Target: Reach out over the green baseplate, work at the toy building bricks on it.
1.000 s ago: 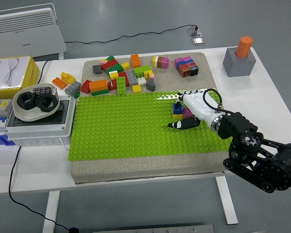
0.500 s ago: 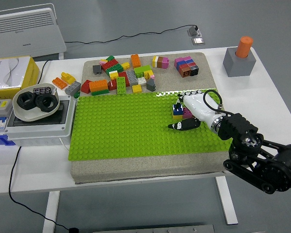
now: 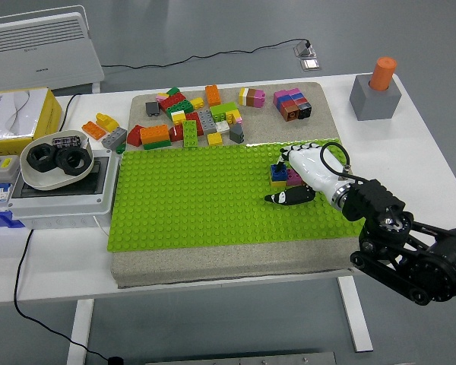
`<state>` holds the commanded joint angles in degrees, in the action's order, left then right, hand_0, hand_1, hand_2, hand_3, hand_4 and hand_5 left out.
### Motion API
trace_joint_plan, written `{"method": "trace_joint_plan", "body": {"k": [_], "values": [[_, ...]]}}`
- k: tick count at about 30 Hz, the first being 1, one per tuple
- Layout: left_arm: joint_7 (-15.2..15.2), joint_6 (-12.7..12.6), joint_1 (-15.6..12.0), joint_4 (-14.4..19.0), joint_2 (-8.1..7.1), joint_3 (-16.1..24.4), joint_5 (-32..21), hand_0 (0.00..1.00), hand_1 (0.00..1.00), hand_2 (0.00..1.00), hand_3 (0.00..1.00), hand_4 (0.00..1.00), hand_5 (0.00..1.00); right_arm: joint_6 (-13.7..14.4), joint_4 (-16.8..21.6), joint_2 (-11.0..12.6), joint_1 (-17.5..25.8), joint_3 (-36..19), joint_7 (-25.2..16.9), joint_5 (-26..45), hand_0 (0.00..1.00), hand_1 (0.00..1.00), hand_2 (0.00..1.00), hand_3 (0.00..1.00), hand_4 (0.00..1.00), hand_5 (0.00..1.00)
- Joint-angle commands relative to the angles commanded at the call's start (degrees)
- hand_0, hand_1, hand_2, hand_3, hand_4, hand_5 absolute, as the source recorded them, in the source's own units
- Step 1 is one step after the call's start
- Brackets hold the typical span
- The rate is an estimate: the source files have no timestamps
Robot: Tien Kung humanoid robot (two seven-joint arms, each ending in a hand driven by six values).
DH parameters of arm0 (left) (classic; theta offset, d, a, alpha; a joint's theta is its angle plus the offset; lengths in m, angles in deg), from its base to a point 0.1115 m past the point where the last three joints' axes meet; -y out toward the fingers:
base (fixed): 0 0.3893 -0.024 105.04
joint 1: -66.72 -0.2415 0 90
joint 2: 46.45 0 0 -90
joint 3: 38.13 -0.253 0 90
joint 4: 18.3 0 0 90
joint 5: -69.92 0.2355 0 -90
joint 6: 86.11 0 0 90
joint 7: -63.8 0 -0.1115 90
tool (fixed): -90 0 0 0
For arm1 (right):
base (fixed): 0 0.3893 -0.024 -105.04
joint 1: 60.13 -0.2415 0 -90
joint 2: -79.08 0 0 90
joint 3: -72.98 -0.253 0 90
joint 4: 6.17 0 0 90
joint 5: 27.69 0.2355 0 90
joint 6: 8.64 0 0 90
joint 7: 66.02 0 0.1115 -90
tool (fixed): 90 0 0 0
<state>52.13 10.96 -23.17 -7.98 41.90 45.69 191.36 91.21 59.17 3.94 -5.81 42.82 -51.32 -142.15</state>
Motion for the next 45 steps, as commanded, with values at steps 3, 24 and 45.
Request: {"method": "trace_joint_plan", "body": {"k": [3, 24, 45], "values": [[0.0, 0.0, 0.0, 0.0, 0.01, 0.0, 0.0, 0.744, 0.619, 0.561, 0.569, 0.385, 0.162, 0.0, -0.2, -0.1, 0.1, 0.1, 0.0, 0.0, 0.921, 0.876, 0.894, 0.623, 0.955, 0.611], [0.1, -0.1, 0.0, 0.0, -0.01, 0.2, 0.1, 0.744, 0.619, 0.561, 0.570, 0.385, 0.160, 0.0, -1.1, -0.2, 0.3, 0.4, -0.1, 0.4, 0.921, 0.877, 0.895, 0.624, 0.952, 0.606], [-0.1, 0.2, -0.3, 0.0, -0.02, -0.1, 0.0, 0.745, 0.617, 0.562, 0.570, 0.384, 0.158, 1.4, -0.4, 0.1, -0.4, -0.7, -1.2, 2.7, 0.921, 0.883, 0.896, 0.635, 0.947, 0.601]]}}
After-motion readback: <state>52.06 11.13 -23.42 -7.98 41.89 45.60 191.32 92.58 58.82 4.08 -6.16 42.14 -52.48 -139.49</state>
